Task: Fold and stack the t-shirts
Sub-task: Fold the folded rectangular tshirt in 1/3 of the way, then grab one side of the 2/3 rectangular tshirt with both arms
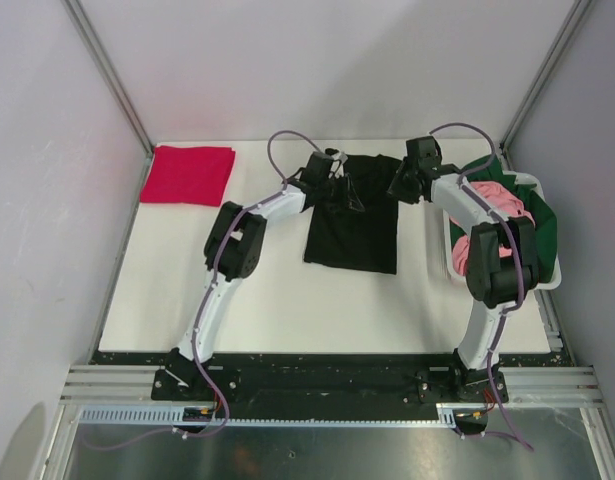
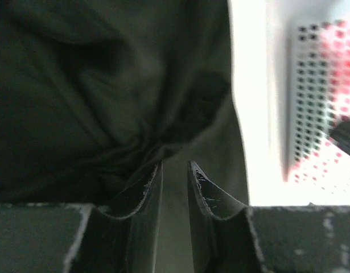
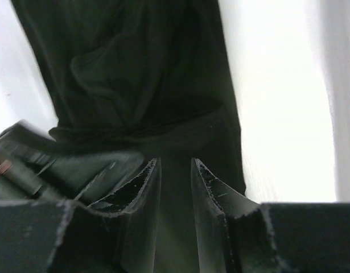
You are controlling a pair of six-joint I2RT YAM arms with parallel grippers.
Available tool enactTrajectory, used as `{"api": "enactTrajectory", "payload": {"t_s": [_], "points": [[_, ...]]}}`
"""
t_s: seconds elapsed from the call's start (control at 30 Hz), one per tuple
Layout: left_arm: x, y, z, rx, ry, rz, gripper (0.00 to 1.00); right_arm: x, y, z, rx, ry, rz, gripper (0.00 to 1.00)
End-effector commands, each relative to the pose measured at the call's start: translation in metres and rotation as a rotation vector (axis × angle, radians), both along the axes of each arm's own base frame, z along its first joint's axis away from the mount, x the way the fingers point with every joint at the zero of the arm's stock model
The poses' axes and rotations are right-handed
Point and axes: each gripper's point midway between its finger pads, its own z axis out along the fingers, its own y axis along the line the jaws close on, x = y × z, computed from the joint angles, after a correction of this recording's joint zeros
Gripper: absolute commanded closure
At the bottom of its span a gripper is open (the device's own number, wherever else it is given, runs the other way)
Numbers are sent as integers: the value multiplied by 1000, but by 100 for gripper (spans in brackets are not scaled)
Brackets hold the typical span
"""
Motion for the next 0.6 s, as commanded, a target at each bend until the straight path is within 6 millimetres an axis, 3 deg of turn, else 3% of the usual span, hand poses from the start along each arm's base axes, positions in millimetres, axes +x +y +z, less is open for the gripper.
{"api": "enactTrajectory", "payload": {"t_s": [0.0, 0.13, 0.27, 0.33, 0.43, 0.57], "points": [[37, 9, -22, -47, 55, 93, 71, -19, 11, 24, 12, -33, 37, 67], [43, 3, -30, -85, 86, 78, 71, -35, 13, 14, -6, -3, 58, 67], [39, 2, -13, -107, 69, 47, 70, -46, 14, 7, -18, 22, 80, 67], [35, 5, 6, -118, 46, 29, 68, -52, 14, 6, -29, 35, 89, 67], [25, 10, 51, -141, -13, -2, 65, -66, 16, 2, -41, 60, 100, 66], [-5, 31, 108, -134, -103, -19, 56, -92, 12, -7, -51, 94, 93, 63]]}}
